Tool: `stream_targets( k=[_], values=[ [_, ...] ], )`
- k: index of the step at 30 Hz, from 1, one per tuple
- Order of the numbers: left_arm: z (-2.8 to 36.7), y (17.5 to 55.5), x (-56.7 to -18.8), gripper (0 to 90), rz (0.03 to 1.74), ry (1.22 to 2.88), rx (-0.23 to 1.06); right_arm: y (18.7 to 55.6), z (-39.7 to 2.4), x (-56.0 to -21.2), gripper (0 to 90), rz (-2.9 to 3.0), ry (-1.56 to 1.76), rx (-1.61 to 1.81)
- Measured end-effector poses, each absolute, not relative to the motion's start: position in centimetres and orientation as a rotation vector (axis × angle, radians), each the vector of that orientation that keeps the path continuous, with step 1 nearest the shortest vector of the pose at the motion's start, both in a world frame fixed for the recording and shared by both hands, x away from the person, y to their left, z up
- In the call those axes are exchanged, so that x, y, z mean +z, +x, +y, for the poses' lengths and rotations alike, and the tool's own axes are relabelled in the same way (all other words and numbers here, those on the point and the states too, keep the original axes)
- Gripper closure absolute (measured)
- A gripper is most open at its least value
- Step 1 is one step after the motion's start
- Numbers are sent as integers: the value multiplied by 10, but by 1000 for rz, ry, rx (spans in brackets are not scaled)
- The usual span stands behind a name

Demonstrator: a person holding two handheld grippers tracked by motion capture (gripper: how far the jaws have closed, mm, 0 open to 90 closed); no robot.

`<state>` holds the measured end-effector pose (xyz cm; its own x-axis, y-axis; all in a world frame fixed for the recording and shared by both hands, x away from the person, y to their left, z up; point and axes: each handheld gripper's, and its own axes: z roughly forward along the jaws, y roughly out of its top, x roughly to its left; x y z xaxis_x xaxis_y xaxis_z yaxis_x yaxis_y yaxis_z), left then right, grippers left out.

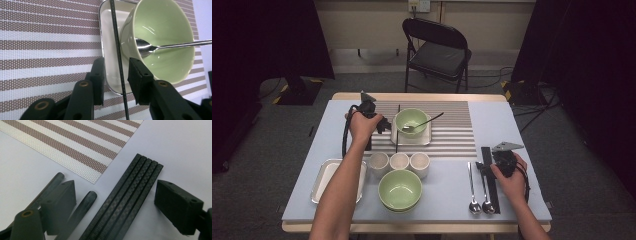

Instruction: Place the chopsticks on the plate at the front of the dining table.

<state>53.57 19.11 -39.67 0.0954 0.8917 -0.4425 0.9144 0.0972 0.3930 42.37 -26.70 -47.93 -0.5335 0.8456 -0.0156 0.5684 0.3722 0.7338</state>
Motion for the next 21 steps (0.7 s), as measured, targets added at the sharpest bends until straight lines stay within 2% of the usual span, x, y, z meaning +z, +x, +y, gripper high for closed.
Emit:
stream_targets(
  k=[3, 6, 8, 14, 21],
  values=[
    [193, 534, -394, 595, 1758, 1760, -38, 424, -267, -479, 163, 2247, 1229, 970],
    [194, 531, -390, 490, 1742, 1737, -24, 424, -267, -479, 163, 2248, 1229, 970],
    [195, 530, -389, 484, 1733, 1745, -14, 424, -267, -479, 162, 2247, 1229, 970],
    [196, 528, -386, 382, 1713, 1741, 6, 424, -267, -479, 162, 2248, 1229, 970],
    [196, 524, -383, 322, 1677, 1755, 3, 424, -267, -479, 162, 2248, 1232, 970]
  ],
)
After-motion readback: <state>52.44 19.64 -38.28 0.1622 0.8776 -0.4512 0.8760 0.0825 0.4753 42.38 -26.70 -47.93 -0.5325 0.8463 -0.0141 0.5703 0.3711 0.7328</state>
